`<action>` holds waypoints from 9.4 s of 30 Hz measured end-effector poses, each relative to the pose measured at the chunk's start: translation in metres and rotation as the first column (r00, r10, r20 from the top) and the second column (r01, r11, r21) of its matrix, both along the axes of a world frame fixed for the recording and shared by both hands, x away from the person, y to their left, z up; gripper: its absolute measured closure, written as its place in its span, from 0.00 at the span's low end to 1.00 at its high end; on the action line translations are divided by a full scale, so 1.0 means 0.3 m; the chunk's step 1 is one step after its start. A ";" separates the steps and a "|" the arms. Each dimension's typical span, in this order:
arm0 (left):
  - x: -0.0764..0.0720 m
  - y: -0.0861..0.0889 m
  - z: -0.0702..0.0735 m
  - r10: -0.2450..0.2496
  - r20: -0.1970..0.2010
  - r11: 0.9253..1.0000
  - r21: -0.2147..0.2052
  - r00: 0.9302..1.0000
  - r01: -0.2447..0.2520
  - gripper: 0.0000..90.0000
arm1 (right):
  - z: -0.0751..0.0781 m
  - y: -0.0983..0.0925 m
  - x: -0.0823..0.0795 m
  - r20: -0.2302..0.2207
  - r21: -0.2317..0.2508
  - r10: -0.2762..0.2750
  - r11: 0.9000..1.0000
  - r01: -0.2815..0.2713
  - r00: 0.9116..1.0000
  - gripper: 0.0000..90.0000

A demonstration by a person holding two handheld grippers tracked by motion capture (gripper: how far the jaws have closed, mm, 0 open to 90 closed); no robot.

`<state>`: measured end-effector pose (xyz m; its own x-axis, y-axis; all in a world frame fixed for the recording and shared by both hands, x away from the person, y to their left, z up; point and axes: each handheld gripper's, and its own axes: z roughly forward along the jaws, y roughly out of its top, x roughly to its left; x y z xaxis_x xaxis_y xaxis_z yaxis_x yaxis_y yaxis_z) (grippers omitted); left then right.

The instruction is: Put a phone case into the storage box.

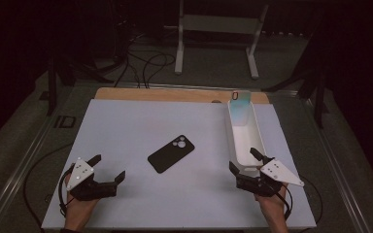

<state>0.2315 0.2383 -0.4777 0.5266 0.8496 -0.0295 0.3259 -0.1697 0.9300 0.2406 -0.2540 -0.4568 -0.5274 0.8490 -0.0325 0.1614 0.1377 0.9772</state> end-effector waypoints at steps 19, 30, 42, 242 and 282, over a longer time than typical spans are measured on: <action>0.013 -0.015 0.039 0.004 -0.018 1.000 0.021 1.000 -0.004 0.00 | -0.016 0.002 0.015 -0.020 0.038 0.023 0.999 -0.022 1.000 0.15; 0.073 -0.060 0.083 -0.010 -0.099 0.997 0.081 0.995 0.018 0.00 | -0.018 0.007 0.018 -0.023 0.039 0.026 0.999 -0.025 0.999 0.15; 0.204 -0.209 0.101 -0.073 -0.205 0.969 0.217 0.976 0.118 0.00 | -0.022 0.003 0.019 -0.029 0.044 0.026 0.999 -0.025 0.999 0.15; 0.174 -0.407 0.054 -0.635 -0.261 0.764 -0.071 0.727 0.641 0.84 | 0.180 0.410 0.235 -0.294 0.151 0.642 0.762 -0.629 0.708 0.77; 0.170 -0.390 0.071 -0.409 -0.199 0.908 0.005 0.891 0.418 0.95 | 0.228 0.460 0.214 -0.310 0.143 0.413 0.911 -0.388 0.856 0.11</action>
<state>0.2826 0.1212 -0.4563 0.8189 0.5590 -0.1299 0.3858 -0.3686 0.8457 0.3048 -0.1161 -0.3883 -0.7920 0.5552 0.2541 0.4183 0.1902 0.8882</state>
